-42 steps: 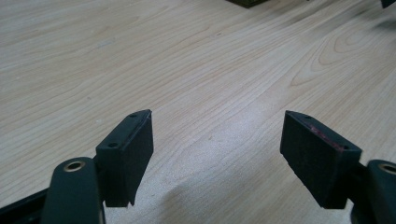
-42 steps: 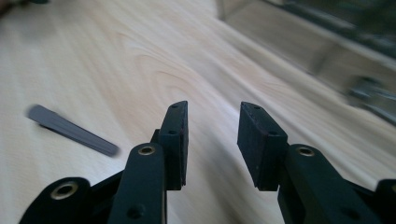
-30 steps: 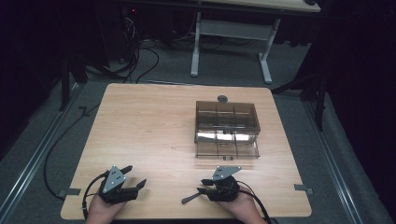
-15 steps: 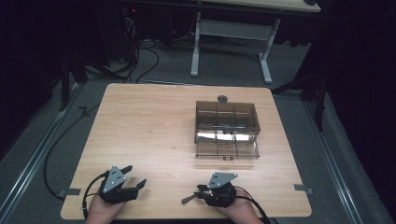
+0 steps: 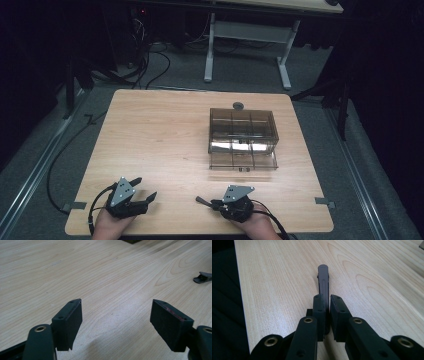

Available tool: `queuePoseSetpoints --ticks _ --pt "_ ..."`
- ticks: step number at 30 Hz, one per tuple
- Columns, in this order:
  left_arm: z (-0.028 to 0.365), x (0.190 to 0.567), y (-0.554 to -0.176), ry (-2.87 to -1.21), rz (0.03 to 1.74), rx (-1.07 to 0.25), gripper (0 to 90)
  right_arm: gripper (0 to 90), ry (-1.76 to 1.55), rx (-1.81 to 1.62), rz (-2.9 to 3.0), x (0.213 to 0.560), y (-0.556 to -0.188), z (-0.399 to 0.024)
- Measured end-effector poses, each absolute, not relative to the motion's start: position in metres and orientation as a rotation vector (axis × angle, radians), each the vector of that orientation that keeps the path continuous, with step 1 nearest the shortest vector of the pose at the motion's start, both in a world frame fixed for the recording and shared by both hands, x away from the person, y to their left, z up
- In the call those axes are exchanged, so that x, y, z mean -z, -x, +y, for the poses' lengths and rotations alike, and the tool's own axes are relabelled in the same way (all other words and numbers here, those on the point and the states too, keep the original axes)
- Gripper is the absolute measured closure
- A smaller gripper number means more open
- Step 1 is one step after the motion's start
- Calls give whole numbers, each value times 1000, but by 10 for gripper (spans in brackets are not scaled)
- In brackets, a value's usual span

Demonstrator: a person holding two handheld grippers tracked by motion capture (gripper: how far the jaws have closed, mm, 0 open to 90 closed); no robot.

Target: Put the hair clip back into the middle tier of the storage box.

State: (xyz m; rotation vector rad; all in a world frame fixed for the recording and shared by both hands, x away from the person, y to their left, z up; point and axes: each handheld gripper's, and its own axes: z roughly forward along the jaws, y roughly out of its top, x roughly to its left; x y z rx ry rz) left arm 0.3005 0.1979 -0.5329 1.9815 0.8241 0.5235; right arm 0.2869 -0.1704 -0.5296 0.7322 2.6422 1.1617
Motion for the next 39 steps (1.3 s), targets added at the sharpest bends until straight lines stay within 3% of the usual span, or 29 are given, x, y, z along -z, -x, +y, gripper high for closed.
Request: queuePoseSetpoints --ticks 10,28,39 --pt "198 533 -301 -1984 823 -520 263 775 -740 -1206 2622 525 -292 -165" --pt "198 533 -301 -1982 824 -518 262 820 -764 -1190 2646 529 -301 -152" --pt "198 533 -301 -1980 823 -518 262 819 -812 -1211 2569 519 -301 -174"
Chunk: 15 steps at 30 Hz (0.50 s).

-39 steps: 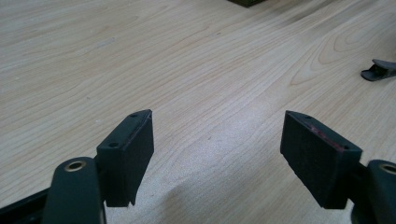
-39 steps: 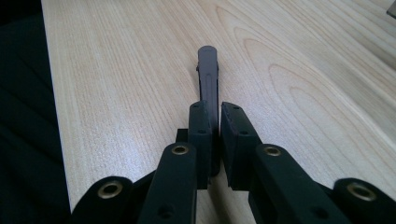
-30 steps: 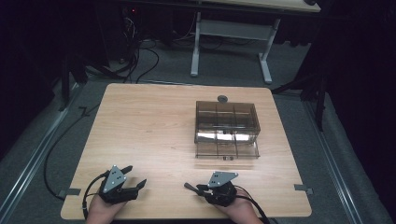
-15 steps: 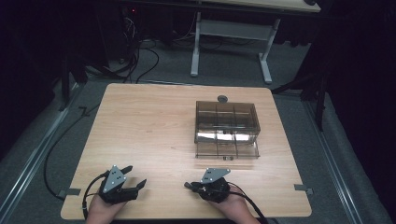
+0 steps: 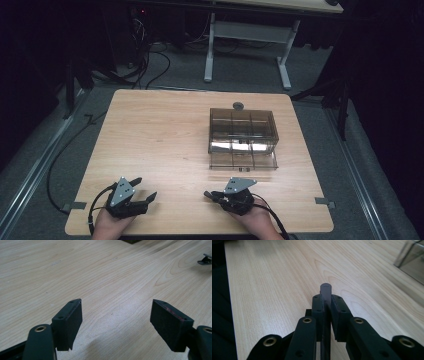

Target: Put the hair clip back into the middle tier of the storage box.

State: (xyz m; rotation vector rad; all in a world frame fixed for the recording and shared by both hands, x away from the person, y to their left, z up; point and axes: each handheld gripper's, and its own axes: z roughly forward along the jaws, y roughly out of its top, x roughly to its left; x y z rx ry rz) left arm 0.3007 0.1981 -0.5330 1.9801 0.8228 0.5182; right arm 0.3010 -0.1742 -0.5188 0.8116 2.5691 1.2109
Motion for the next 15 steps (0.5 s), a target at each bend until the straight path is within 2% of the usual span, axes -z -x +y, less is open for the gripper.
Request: queuePoseSetpoints --ticks 15 --pt "198 533 -301 -1981 820 -516 262 819 -957 -1183 2441 513 -299 -227"
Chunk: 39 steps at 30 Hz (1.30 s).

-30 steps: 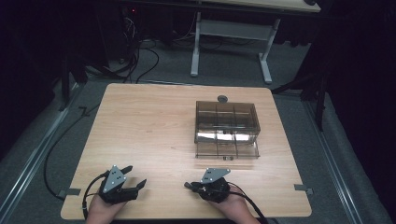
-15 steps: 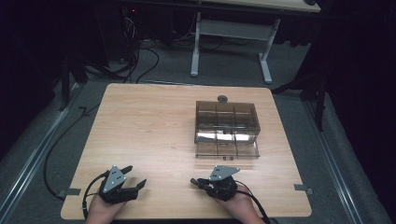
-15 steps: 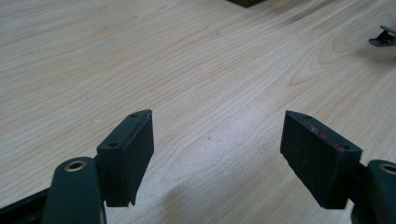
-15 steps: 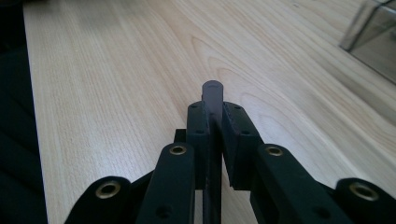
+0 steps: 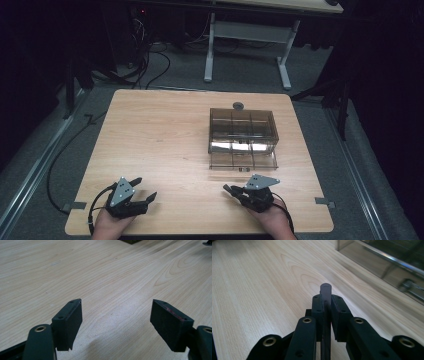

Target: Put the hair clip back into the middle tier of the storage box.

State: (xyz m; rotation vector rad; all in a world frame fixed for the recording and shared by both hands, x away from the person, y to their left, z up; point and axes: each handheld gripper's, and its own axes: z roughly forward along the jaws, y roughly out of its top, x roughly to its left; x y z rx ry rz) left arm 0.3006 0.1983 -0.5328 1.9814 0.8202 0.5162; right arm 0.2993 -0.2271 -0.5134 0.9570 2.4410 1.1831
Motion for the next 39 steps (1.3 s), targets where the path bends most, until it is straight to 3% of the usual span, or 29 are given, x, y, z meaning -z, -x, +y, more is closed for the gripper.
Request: queuePoseSetpoints --ticks 24,39 --pt "198 533 -301 -1984 822 -520 262 818 -1191 -1093 2261 516 -277 -311" --pt "198 533 -301 -1987 820 -518 263 816 -1213 -1042 2276 525 -277 -314"
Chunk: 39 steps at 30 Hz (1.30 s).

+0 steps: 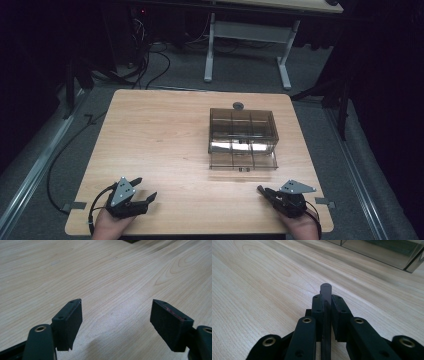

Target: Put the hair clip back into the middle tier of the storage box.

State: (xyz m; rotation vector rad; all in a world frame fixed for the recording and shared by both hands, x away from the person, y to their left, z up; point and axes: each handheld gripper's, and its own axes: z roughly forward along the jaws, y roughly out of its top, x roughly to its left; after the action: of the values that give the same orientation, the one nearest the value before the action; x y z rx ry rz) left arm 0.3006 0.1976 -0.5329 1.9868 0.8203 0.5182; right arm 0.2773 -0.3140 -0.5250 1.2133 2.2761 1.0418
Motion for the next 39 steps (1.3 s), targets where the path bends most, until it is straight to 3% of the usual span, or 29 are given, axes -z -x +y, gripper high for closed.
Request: queuePoseSetpoints --ticks 21,26,39 --pt "197 533 -300 -1986 818 -522 264 742 -1269 -1065 2230 512 -276 -320" --pt "197 533 -300 -1992 809 -518 264 688 -1360 -985 2247 506 -281 -327" --pt "198 533 -300 -1992 793 -504 266 656 -1458 -810 2349 498 -296 -328"
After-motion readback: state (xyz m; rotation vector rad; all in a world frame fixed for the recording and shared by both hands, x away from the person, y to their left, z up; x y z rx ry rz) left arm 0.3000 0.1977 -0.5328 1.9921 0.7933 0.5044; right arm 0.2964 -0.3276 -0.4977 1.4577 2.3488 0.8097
